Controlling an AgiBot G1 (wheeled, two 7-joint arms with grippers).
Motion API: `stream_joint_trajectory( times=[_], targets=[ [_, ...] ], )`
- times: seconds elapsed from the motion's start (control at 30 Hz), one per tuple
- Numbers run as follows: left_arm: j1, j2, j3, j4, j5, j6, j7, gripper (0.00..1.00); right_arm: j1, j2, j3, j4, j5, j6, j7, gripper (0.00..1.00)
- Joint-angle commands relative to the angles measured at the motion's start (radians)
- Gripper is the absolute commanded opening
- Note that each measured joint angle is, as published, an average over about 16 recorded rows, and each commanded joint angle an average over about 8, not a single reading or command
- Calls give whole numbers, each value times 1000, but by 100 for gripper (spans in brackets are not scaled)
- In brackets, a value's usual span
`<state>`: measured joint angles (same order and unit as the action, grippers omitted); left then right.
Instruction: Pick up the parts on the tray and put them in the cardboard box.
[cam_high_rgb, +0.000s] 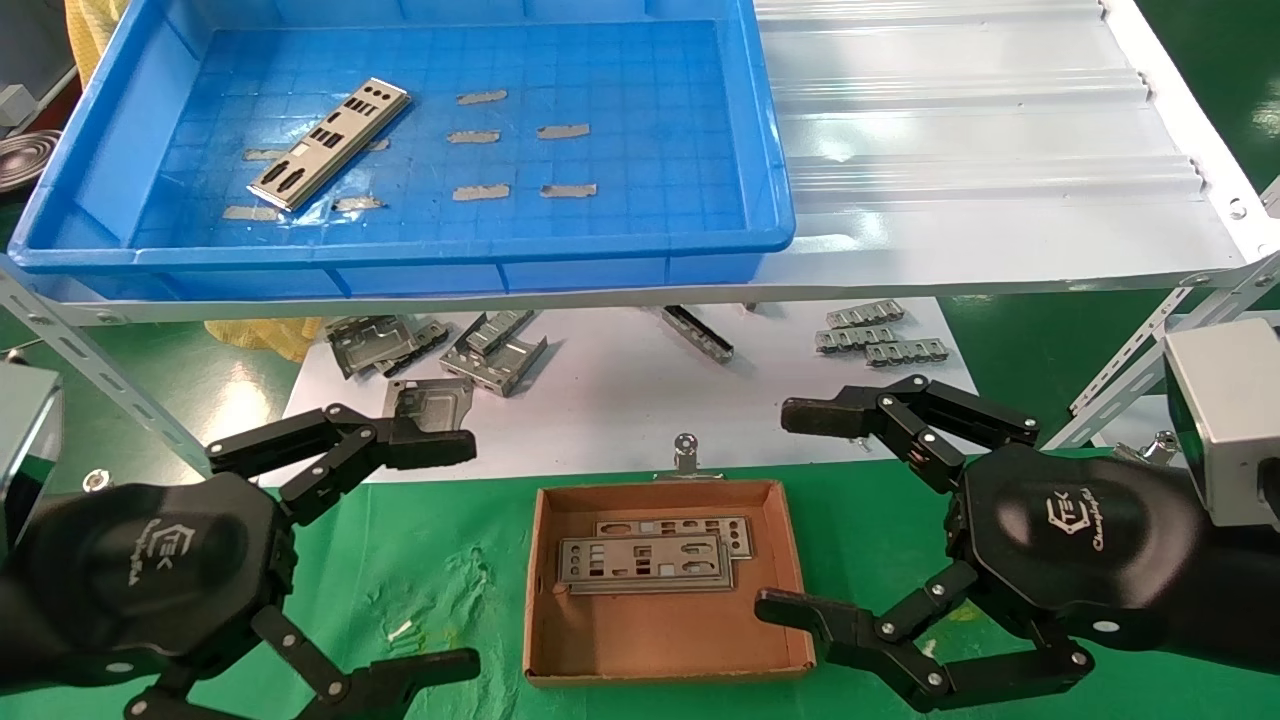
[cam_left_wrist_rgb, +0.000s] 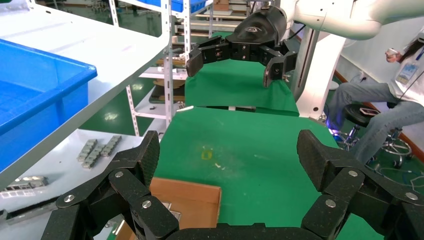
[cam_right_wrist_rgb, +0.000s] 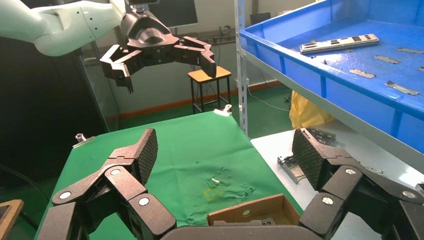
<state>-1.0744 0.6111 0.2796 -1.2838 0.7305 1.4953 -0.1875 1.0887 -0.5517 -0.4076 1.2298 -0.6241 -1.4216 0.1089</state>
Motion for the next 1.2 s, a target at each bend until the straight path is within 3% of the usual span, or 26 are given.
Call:
stream_joint_trajectory(
  times=[0.03, 0.13, 0.2, 1.2],
  targets=[
    [0, 0, 0, 0, 0, 0, 0, 100, 0, 0, 0, 0, 0, 0, 0, 39],
    [0, 0, 0, 0, 0, 0, 0, 100, 0, 0, 0, 0, 0, 0, 0, 24],
    [0, 0, 0, 0, 0, 0, 0, 100, 0, 0, 0, 0, 0, 0, 0, 0],
    [0, 0, 0, 0, 0, 0, 0, 100, 0, 0, 0, 0, 0, 0, 0, 0]
  ],
)
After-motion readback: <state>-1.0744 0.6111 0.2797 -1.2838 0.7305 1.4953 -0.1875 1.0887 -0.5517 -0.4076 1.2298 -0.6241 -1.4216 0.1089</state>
